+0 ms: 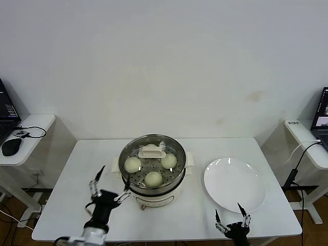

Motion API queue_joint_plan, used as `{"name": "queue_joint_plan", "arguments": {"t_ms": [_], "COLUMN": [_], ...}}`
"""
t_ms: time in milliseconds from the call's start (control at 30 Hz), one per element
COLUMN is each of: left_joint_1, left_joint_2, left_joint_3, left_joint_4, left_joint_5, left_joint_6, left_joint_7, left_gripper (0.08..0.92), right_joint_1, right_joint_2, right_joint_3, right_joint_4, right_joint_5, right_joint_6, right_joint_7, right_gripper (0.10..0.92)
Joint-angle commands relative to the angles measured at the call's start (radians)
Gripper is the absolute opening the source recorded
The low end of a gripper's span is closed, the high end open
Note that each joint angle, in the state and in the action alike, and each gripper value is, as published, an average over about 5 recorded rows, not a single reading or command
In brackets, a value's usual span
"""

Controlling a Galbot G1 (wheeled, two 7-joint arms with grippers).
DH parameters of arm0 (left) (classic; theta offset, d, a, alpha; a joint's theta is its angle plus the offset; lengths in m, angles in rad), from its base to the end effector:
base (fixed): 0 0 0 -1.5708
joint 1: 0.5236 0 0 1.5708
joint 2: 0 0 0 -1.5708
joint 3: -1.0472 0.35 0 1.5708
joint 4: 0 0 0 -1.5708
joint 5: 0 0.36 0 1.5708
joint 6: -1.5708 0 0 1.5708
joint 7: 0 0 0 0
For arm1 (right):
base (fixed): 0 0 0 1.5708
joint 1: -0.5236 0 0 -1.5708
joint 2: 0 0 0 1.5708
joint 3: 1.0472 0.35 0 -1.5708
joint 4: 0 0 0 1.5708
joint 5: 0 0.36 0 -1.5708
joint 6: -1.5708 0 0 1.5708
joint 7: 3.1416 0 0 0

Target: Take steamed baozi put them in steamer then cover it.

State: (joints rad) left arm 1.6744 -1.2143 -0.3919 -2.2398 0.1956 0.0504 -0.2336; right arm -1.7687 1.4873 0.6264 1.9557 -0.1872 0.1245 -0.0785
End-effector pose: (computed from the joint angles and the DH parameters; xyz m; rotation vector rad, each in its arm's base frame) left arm 0.1494 0.0095 -0.2709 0.1176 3.0301 0.6188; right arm 0.1097 -0.0520 -0.3778 0.1230 -2.8823 0.4404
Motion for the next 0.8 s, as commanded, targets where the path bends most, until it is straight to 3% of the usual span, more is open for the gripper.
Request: {"name": "queue_joint_plan", "arguments": {"t_ms": [33,433,800], "left_joint_1": [0.299,0.318,0.331], "left_joint_2": [-0.06,-0.087,-0.087], "left_joint_3": [-0.187,-0.182,-0.178], "left_joint_4": [0.005,0.17,0.179], "left_joint_5": [-0.468,-0.421,-0.454], "left_joint_6": [-0.273,-0.366,-0.379], "left_joint_7": [-0.086,-0.019,0.065], "left_gripper": [0.823,0.823,0.823], "right_joint_1": [-0.06,-0.057,-0.075], "right_joint_2": [-0.092,-0.081,-0.07], "right_joint_3": [-0.016,-0.066,-0.094], "right_joint_4": [0.055,0.054,0.063], "right_joint_5": [0.129,0.107,0.116], "right_joint_6": [0.011,0.026,0.014], "right_joint_7": [-0.031,-0.038,-0.043], "right_gripper": [0.823,0.823,0.823]}}
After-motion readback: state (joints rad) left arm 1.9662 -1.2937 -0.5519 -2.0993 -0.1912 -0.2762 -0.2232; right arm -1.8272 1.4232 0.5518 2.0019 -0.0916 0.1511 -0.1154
